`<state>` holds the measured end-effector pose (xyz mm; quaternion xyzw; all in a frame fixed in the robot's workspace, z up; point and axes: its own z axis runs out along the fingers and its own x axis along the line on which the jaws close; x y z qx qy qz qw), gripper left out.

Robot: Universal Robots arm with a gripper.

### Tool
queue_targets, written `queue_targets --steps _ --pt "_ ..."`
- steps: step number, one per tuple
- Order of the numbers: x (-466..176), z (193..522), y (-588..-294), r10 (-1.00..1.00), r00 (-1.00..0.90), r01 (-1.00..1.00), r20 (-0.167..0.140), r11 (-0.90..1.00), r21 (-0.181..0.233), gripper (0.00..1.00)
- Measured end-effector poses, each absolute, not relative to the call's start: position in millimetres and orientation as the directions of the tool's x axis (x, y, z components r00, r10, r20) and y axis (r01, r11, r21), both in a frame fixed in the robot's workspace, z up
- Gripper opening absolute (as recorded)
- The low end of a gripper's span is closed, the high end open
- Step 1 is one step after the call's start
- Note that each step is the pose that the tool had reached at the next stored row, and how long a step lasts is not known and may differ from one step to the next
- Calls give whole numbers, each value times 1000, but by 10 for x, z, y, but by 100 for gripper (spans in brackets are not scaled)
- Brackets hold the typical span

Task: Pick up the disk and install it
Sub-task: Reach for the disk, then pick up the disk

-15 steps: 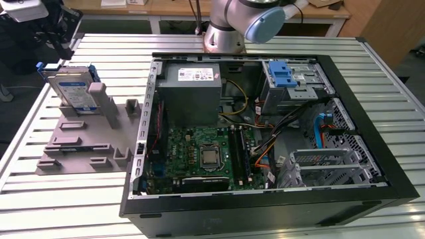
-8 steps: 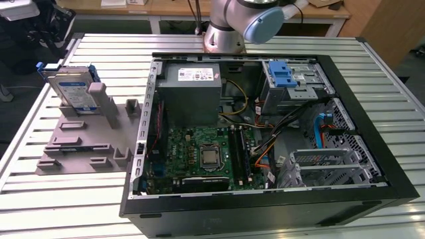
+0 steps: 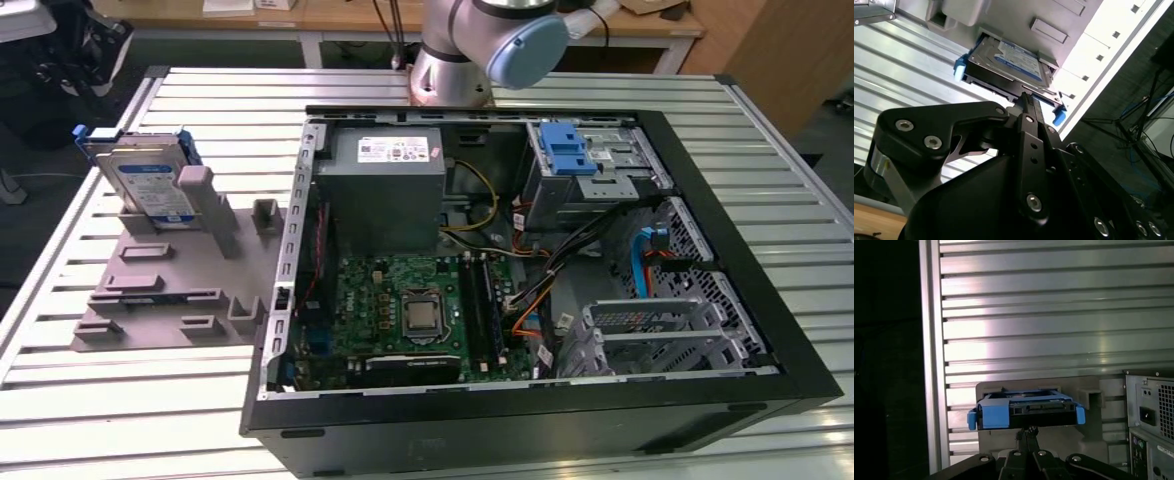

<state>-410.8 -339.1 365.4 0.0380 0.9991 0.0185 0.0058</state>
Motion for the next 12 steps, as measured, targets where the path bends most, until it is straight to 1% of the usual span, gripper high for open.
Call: queue_targets --steps 12 --pt "-4247 3634 -3367 76 -997 76 -9 996 36 11"
